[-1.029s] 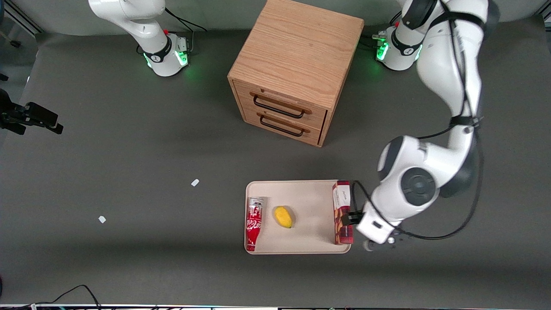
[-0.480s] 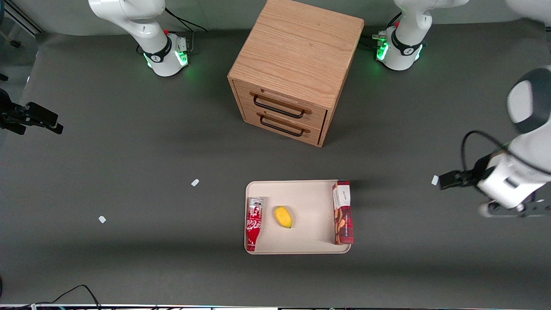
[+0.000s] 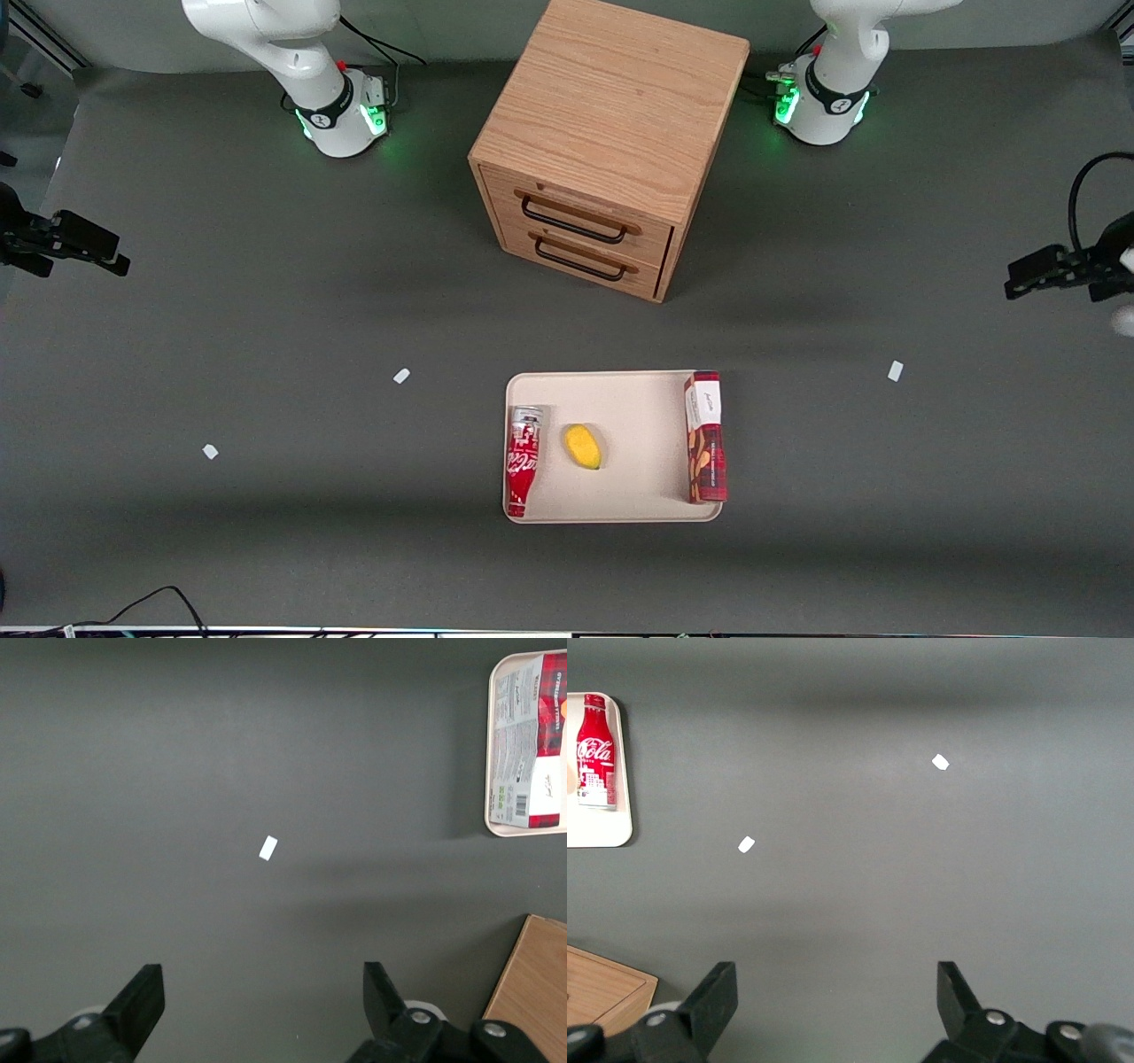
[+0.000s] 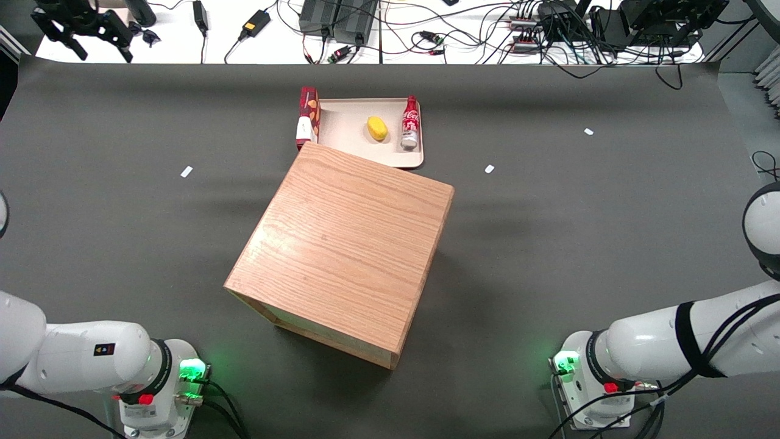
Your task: Place red cookie box on tray
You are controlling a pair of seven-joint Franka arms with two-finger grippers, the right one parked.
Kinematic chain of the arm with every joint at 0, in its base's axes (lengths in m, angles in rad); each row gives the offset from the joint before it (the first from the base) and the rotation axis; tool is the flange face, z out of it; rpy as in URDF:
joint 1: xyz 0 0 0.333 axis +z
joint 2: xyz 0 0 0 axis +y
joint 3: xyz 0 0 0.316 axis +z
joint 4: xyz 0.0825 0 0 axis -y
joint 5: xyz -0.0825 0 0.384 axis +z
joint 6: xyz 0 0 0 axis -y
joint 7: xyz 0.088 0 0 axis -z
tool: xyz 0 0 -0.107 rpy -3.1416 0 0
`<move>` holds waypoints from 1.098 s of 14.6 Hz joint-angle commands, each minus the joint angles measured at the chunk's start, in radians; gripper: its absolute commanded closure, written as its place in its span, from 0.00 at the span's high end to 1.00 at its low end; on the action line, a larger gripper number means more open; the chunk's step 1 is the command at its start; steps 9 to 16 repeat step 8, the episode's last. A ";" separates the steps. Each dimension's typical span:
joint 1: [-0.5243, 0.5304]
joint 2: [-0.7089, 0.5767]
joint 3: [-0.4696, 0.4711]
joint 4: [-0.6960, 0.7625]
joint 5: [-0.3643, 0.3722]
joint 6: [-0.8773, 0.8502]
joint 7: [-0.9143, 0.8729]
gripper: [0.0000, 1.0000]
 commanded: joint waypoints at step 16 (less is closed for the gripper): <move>0.020 -0.123 -0.003 -0.101 -0.007 -0.015 -0.012 1.00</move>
